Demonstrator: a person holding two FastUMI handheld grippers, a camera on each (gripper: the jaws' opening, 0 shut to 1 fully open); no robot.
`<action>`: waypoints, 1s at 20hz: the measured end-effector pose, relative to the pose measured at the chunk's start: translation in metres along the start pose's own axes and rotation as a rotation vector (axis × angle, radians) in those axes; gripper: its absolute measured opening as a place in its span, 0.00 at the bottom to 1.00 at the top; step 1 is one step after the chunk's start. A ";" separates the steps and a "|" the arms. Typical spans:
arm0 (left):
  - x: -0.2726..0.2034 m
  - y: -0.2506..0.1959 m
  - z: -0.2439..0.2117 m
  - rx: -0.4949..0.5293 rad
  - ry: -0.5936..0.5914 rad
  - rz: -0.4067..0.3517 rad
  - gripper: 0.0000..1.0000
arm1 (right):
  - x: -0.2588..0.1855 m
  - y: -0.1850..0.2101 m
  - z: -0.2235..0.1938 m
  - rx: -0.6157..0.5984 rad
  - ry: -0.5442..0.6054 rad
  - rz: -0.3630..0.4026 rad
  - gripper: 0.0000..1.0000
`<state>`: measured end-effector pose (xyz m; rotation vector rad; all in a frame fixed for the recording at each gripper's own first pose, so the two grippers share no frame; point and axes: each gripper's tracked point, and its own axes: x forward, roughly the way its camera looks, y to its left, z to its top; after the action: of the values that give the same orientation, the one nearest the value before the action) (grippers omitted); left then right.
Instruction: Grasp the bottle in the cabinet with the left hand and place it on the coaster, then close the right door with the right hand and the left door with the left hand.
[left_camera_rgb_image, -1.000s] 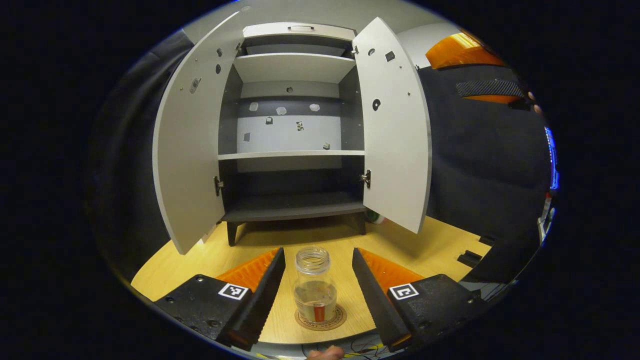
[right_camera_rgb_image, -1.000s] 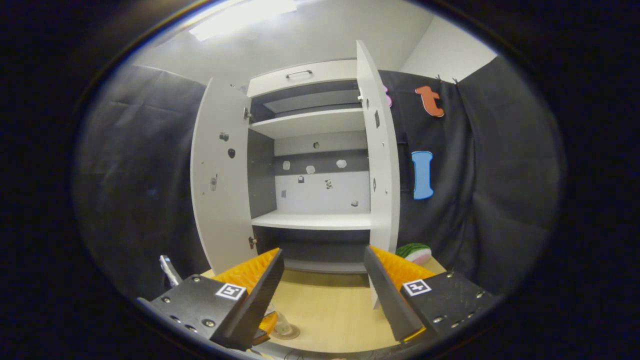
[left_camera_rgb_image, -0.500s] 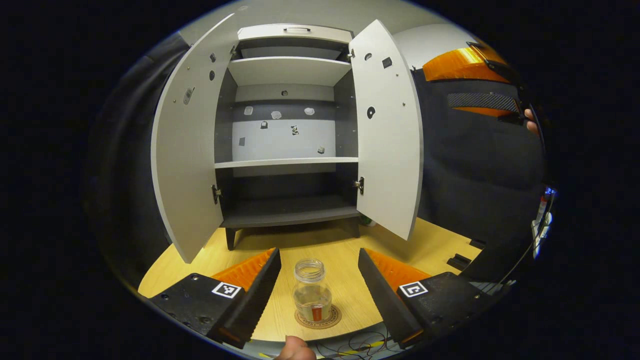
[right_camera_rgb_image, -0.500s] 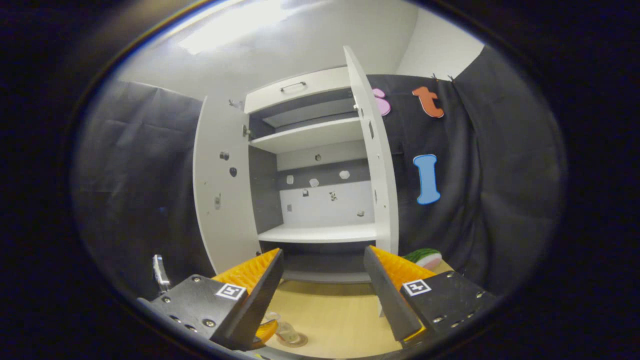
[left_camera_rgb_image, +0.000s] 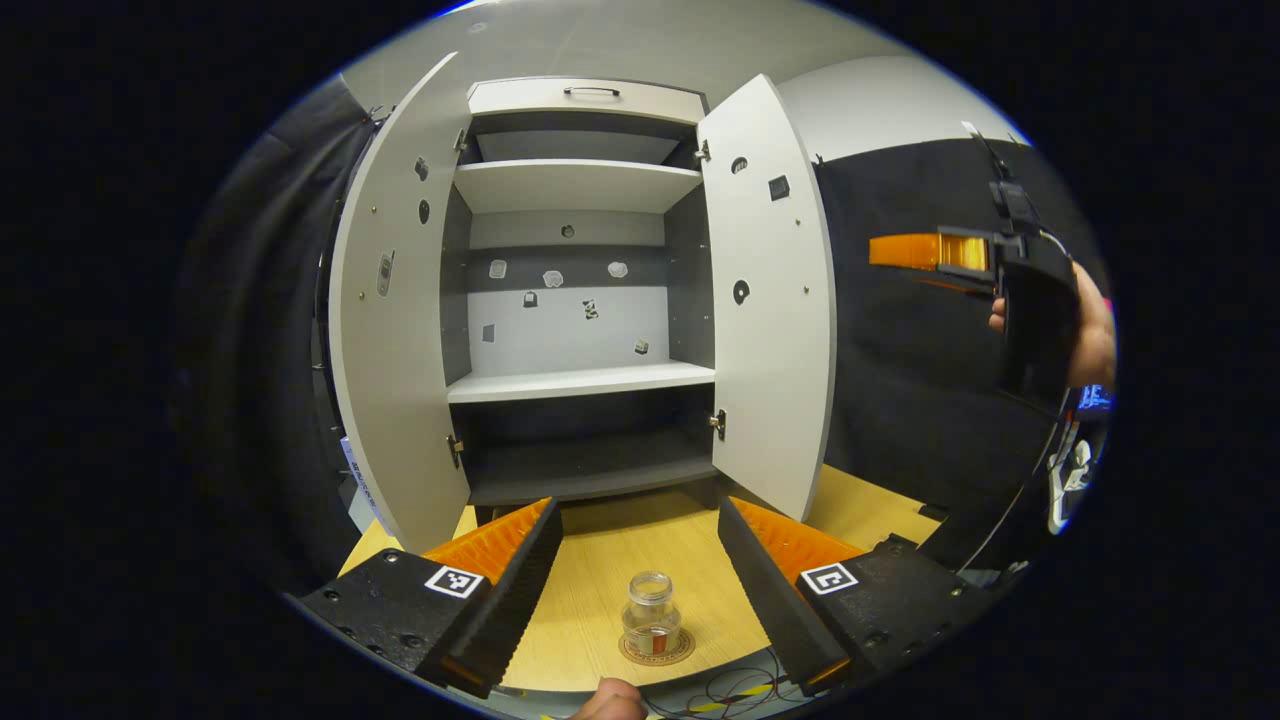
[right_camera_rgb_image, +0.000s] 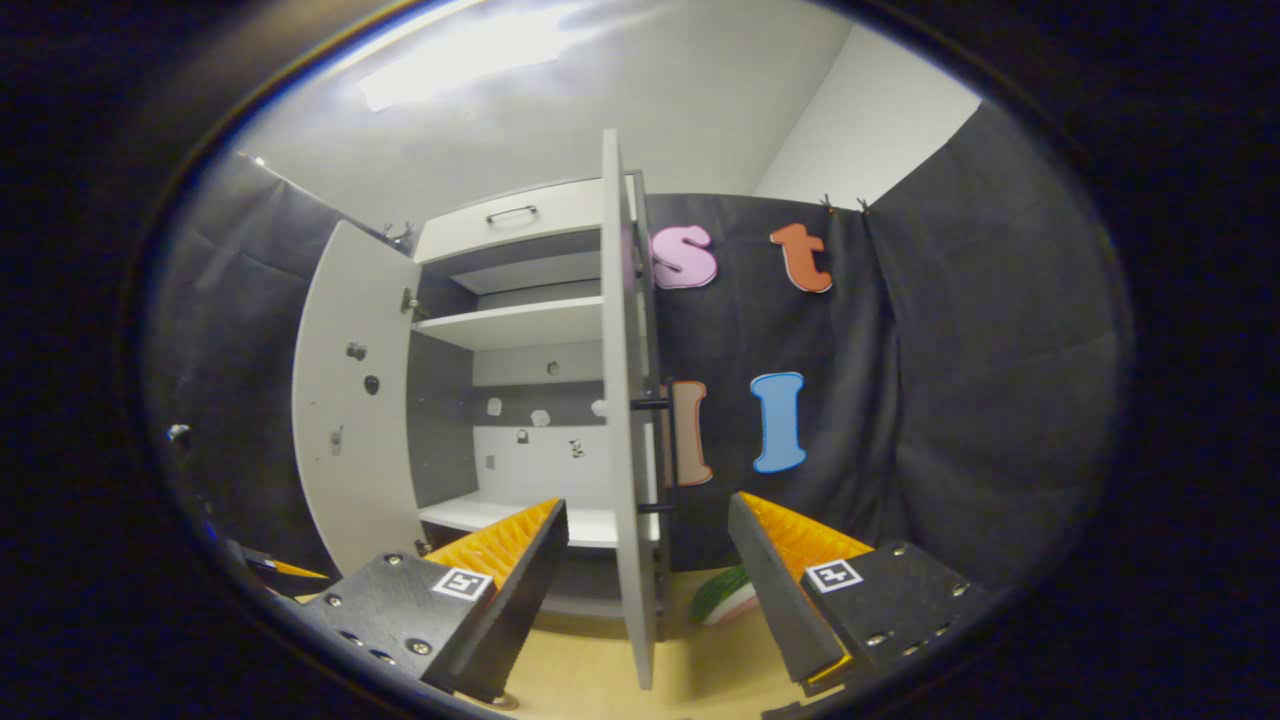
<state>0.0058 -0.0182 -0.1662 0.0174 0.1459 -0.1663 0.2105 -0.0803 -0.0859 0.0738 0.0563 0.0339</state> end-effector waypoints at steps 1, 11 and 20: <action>0.001 0.005 0.008 -0.007 -0.007 0.004 0.99 | 0.010 -0.018 -0.001 -0.029 0.012 -0.036 0.98; 0.015 0.043 0.045 0.011 -0.039 0.033 0.99 | 0.105 -0.091 -0.006 -0.050 0.134 -0.135 0.98; -0.013 0.064 0.066 0.004 -0.076 0.062 0.99 | 0.117 -0.029 -0.015 -0.005 0.227 -0.020 0.80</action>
<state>0.0131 0.0450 -0.0985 0.0192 0.0691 -0.1050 0.3271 -0.1035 -0.1089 0.0646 0.2843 0.0221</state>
